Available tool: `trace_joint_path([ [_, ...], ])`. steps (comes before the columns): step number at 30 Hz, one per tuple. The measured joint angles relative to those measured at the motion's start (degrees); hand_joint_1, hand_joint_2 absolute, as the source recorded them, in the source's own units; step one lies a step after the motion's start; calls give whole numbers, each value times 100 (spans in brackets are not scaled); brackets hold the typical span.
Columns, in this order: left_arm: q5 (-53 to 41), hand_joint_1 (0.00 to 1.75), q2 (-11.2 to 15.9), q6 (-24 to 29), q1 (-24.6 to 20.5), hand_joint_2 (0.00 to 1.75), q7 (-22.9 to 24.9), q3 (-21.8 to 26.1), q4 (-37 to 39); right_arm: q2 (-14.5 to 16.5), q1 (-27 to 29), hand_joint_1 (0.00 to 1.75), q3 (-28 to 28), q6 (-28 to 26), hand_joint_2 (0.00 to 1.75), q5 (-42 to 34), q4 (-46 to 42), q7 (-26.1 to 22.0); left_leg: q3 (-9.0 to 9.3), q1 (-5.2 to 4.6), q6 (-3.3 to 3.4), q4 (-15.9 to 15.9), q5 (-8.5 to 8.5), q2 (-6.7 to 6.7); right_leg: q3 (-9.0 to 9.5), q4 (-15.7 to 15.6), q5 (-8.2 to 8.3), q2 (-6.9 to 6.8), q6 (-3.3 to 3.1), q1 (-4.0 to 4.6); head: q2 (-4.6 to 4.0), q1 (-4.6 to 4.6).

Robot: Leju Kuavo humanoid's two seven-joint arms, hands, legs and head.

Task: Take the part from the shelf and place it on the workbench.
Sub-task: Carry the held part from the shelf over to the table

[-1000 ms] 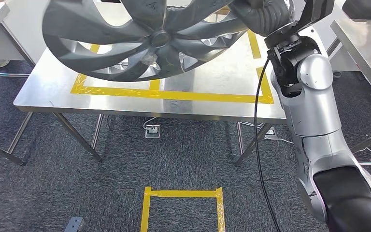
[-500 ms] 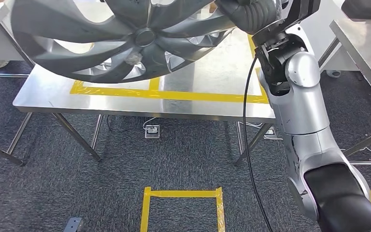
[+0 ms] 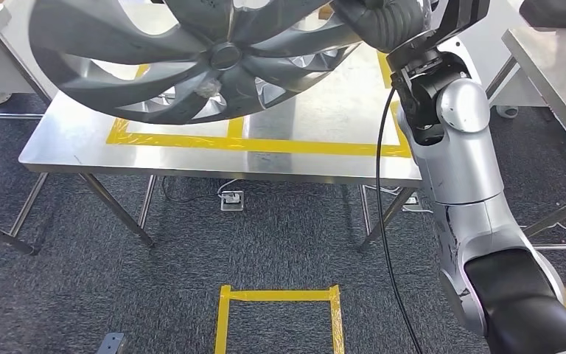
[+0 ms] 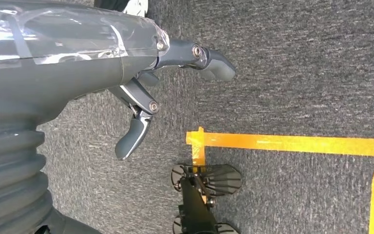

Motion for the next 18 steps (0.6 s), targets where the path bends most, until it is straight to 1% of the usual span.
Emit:
trace_joint_path([
  [1, -1, 0, 3, 3, -2, 175, 2, 0, 1, 5, -16, 175, -1, -4, 175, 1, -1, 1, 22, 11, 22, -26, 8, 2, -18, 53, -46, 16, 8, -3, 0, -2],
  [2, -1, 0, 6, 5, -7, 175, 2, 0, 1, 8, -36, 175, -2, -7, 175, 1, 0, 2, 48, 24, 46, -52, 14, 5, -84, 209, -142, 42, 10, -3, 0, 7],
  [3, -1, 0, 7, 6, -11, 175, 2, 0, 1, 9, -51, 175, -3, -9, 175, 1, 1, 2, 75, 33, 68, -71, 15, 6, -209, 478, -283, 73, 4, -3, 0, 28],
  [5, -2, 0, 2, 7, -17, 175, 3, 0, 1, 13, -60, 175, -3, -13, 175, -2, 9, 2, 106, 21, 96, -74, -5, 1, -590, 1231, -575, 120, -18, 6, 0, 66],
  [6, -2, 0, -1, 7, -16, 175, 4, 0, 1, 15, -55, 175, -2, -13, 175, -2, 18, 4, 126, 14, 103, -73, -20, -10, -754, 1510, -624, 129, -31, 8, 0, 77],
  [7, -2, 0, -3, 7, -15, 175, 6, 0, 1, 17, -51, 175, -2, -13, 175, -2, 27, 8, 151, 7, 102, -72, -39, -26, -840, 1609, -559, 134, -51, 11, 0, 82],
  [8, -2, 0, -5, 7, -14, 175, 6, 0, 1, 17, -50, 175, -2, -11, 175, 0, 36, 12, 186, 0, 93, -71, -61, -44, -832, 1499, -382, 137, -80, 15, 0, 92],
  [9, -2, 0, -7, 7, -14, 175, 6, 0, 1, 17, -51, 175, -3, -9, 175, 1, 41, 16, 230, -6, 79, -72, -89, -63, -731, 1187, -117, 141, -126, 26, 0, 107],
  [10, -2, 0, -12, 5, -14, 175, 4, 0, 1, 18, -50, 175, -4, -4, 175, 1, 42, 14, 268, -8, 62, -78, -118, -75, -605, 850, 101, 145, -182, 40, -1, 118],
  [11, -4, 0, -19, 2, -17, 175, 1, 0, 1, 19, -46, 175, -5, 2, 175, -1, 42, 4, 292, -11, 39, -80, -140, -86, -492, 558, 262, 149, -231, 65, -1, 112],
  [12, -7, 0, -25, 0, -19, 175, -4, 0, 2, 20, -40, 175, -6, 7, 175, -1, 44, -7, 298, -1, 7, -85, -151, -90, -411, 361, 333, 151, -275, 91, -1, 111],
  [14, -16, 0, -38, -3, -23, 175, -16, -1, 5, 20, -32, 175, -4, 11, 175, 9, 48, -22, 287, 19, -61, -105, -148, -88, -365, 249, 309, 151, -321, 135, -1, 97],
  [15, -21, 0, -37, -3, -22, 175, -20, -2, 8, 18, -35, 175, -5, 10, 175, 19, 47, -23, 280, 29, -97, -120, -157, -82, -321, 165, 285, 147, -344, 125, -1, 108],
  [16, -25, 0, -38, -3, -22, 175, -25, -4, 9, 19, -38, 175, -4, 9, 175, 28, 43, -22, 273, 29, -125, -109, -181, -72, -270, 77, 276, 142, -359, 114, 0, 100],
  [17, -28, 0, -33, -1, -24, 175, -29, -7, 11, 20, -43, 175, -4, 8, 175, 35, 38, -25, 229, 30, -152, -27, -238, -63, -211, -16, 270, 138, -371, 97, 0, 81],
  [18, -31, 0, -25, 2, -27, 175, -34, -8, 13, 22, -45, 175, -6, 7, 175, 36, 34, -28, 127, 32, -176, 160, -334, -56, -153, -97, 262, 133, -379, 78, 0, 51],
])
